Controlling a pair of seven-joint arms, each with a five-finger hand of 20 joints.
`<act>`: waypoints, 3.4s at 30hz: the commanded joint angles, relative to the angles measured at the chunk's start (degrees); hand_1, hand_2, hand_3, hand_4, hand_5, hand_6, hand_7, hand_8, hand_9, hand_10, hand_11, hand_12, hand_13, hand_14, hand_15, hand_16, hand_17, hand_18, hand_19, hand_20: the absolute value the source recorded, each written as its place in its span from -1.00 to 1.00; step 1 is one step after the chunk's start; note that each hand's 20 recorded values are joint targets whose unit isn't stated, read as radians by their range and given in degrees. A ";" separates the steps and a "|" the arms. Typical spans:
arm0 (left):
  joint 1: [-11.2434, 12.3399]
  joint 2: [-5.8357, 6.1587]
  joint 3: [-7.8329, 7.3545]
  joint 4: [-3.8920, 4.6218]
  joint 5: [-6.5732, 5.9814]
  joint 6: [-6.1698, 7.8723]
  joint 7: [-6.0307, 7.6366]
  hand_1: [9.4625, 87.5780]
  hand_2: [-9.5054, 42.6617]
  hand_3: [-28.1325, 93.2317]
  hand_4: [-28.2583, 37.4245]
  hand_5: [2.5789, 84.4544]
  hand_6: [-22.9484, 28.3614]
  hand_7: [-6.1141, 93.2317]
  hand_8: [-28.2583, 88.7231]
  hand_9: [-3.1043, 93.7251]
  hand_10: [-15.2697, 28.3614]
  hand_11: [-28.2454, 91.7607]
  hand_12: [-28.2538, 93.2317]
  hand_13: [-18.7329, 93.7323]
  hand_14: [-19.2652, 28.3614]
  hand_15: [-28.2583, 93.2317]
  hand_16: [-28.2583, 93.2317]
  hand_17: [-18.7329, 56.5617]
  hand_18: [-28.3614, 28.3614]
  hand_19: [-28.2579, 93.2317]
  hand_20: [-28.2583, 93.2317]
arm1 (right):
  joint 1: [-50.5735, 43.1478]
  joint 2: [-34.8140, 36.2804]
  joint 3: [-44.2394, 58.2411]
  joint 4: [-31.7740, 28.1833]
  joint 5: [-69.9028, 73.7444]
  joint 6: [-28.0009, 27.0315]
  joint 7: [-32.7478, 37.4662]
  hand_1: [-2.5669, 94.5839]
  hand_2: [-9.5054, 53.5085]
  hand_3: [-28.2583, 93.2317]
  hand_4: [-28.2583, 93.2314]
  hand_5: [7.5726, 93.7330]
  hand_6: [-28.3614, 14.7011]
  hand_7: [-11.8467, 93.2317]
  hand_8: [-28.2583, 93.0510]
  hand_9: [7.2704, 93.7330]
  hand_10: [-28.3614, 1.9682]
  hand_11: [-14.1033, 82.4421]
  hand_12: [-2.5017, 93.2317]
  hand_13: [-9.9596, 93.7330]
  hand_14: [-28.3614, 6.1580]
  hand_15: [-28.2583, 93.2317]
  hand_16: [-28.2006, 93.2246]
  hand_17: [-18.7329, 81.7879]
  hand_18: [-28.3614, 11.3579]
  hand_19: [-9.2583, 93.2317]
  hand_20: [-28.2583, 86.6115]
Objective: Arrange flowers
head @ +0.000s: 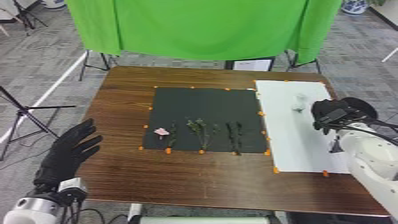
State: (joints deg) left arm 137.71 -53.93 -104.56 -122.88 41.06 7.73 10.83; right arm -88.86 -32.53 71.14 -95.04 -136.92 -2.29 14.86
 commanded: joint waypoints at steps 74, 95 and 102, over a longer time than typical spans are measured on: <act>-2.18 1.31 2.68 0.27 0.04 1.00 0.46 -0.57 -0.74 0.67 -0.95 -0.32 0.01 -0.45 -0.70 -0.48 0.21 -0.18 -0.23 -0.34 0.45 -0.01 -0.52 -0.75 0.82 0.14 -0.39 | 40.80 -43.05 -40.90 23.72 -12.70 -2.76 -13.30 -0.09 -1.00 0.76 -1.00 0.26 0.40 0.08 -0.53 0.70 0.65 -0.44 -0.18 0.58 0.39 0.78 0.02 0.13 -0.53 1.00 0.47; -1.74 1.00 2.52 0.24 -0.04 1.13 0.51 -0.62 -0.82 0.73 -1.00 -0.33 -0.04 -0.41 -0.72 -0.50 0.14 -0.16 -0.24 -0.35 0.38 -0.03 -0.52 -0.74 0.78 0.13 -0.38 | 40.27 -41.52 -39.17 20.71 -6.09 -1.25 -12.53 -0.39 -1.00 0.89 -1.00 0.20 0.35 -0.10 -0.80 0.50 0.35 -0.20 -0.49 0.55 0.33 0.79 0.00 0.10 -0.55 1.00 0.48; -2.06 0.85 2.60 0.49 -0.06 0.71 0.09 -0.62 -0.81 0.73 -1.00 -0.35 -0.02 -0.43 -0.72 -0.51 0.14 -0.16 -0.25 -0.35 0.38 -0.04 -0.52 -0.74 0.78 0.12 -0.38 | 39.70 -39.95 -37.91 17.87 -2.02 -0.47 -10.80 -0.41 -1.00 0.90 -1.00 0.14 0.32 -0.12 -0.80 0.45 0.27 -0.21 -0.49 0.54 0.30 0.79 0.00 0.09 -0.57 1.00 0.48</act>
State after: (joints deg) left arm 135.18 -52.48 -101.93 -122.65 41.05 9.06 11.71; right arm -49.15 -73.93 32.00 -74.54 -139.56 -3.85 2.37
